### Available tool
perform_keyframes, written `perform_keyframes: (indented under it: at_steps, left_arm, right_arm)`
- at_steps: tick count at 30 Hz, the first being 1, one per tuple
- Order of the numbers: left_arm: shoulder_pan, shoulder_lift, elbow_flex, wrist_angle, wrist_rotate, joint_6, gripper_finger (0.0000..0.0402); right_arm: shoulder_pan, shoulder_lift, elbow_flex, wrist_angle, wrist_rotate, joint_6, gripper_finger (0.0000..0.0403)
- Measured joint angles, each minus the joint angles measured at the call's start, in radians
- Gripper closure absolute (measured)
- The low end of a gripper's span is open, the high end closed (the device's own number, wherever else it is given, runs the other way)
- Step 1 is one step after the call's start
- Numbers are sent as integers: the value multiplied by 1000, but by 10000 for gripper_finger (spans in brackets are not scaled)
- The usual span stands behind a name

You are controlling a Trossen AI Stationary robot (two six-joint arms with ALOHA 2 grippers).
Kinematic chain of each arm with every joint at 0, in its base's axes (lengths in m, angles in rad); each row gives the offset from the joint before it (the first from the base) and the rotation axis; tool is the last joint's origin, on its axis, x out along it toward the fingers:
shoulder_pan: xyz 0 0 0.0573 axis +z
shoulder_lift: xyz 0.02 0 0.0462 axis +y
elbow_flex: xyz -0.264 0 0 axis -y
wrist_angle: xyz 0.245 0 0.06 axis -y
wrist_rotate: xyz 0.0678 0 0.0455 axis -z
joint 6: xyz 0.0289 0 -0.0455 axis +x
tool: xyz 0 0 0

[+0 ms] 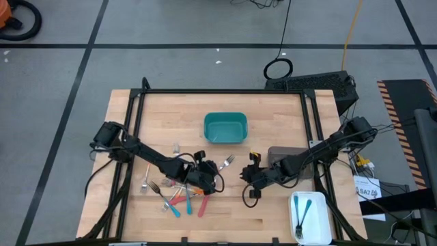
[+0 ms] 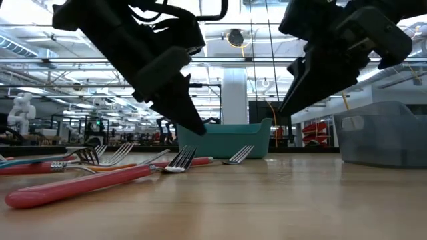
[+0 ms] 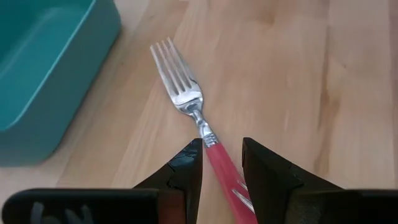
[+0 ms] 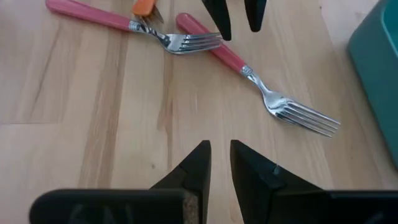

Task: Sort silverware by color (type)
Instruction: Put the pink fork into the black bin

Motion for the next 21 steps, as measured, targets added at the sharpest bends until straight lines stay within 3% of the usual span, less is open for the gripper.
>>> perform_keyframes:
  at_steps: [21]
  left_arm:
    - [38,102,0,146,6,-9,288]
  right_arm:
    - [0,0,0,19,-7,-6,349]
